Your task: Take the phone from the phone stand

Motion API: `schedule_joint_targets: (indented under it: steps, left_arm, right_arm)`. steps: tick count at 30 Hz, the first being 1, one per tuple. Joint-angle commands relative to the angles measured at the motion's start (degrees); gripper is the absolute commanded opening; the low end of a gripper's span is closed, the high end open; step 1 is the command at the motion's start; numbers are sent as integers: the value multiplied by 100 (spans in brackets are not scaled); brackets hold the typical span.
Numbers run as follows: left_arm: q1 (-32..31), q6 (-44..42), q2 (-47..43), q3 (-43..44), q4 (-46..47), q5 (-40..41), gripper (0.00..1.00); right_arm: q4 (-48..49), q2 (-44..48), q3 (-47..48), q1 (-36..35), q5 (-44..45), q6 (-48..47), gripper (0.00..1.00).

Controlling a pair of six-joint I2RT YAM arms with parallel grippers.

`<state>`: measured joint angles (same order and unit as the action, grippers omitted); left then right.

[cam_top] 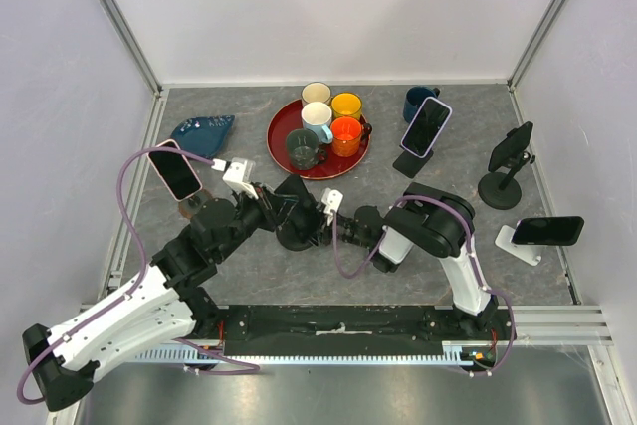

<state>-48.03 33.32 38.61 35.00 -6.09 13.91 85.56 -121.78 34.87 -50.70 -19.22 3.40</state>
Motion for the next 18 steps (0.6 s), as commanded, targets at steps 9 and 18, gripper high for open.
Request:
schedule_joint_targets:
  steps: [9,18]
  left_arm:
    - [776,-1416,208,-230,801,-1521,2]
    - [1428,-1547,612,-232,1531,-3833,2]
  right_arm:
    - [383,1206,-1008,306,77,433,88]
    - [-1852,3734,-1624,842,-1056,742,93]
